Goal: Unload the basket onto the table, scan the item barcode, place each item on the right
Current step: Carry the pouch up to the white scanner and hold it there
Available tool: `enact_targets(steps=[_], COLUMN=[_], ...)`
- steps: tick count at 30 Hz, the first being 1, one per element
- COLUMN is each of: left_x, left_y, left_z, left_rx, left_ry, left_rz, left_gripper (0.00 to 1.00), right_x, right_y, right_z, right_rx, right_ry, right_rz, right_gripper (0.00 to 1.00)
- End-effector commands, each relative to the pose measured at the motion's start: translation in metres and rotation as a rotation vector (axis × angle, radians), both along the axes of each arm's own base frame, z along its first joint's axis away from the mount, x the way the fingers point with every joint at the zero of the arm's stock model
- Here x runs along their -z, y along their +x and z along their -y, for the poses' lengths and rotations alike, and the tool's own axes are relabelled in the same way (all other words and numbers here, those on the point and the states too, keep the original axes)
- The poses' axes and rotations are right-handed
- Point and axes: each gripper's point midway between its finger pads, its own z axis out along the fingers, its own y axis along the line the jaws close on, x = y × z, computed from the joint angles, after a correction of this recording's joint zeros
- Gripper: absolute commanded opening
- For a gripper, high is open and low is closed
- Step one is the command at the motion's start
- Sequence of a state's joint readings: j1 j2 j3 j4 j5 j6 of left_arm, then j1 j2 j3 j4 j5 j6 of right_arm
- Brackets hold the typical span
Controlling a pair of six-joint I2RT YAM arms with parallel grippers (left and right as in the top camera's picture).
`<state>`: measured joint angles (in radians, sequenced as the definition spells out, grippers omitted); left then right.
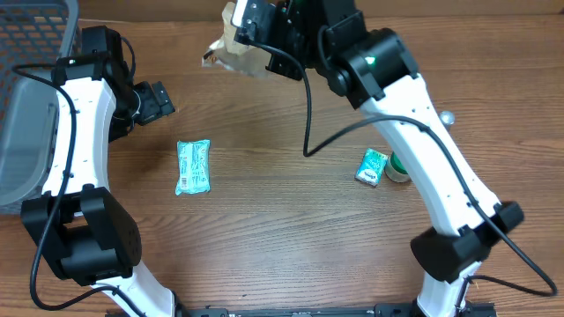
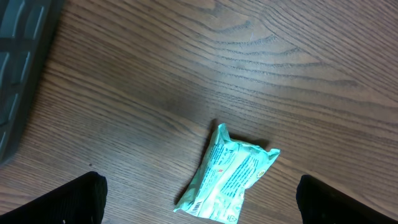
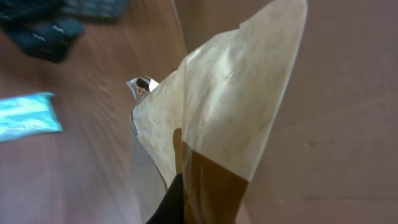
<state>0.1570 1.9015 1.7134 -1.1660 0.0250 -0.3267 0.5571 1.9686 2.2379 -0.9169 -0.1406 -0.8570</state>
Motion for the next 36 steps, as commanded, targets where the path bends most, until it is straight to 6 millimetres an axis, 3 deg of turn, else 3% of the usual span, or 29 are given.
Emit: enact_targets(steps=[1,4,8,14,19,25,33,36], left_x=[0.001,0.001,0.001,0.001,0.001,0.001,0.001,0.001], left_y=[0.000,0.000,0.000,0.000,0.000,0.000,0.000,0.000], left_z=[0.001,0.001,0.001,0.001,0.001,0.001,0.001,0.001], left_rx=[-0.002,-0.002,-0.002,-0.002,-0.002,-0.002,-0.002,-0.002], left_ry=[0.005,0.005,0.005,0.005,0.005,0.004,0.004,0.005], left_rz=[-0.005,-0.005,-0.005,-0.005,-0.005,-0.005,-0.005,-0.005], left_gripper=[1.00,0.99,0.99,1.00,1.00,0.99,0.99,1.00], right_x=[0.020,0.030,0.022,0.026,0.019,0.028,0.015,0.026], right_y=[0.021,0.024,0.029,0.023,0.033,0.073,0.135,0.153], right_z=[0.002,0.000,-0.002,-0.005,-0.009,-0.006,-0.012,-0.013], right_rx=[0.013,0.032,0.064,0.052,0.056,0.133,0.264,0.260], right_ry=[-0.077,-0.063,-0.009,-0.020,0.006,0.010,0.105,0.078], right_rz=[0.031,-0.001,0.002,-0.017,0.027,0.112,0.359,0.428], right_gripper=[0.04,0.04,0.04,0.04,0.04,0.04,0.04,0.04])
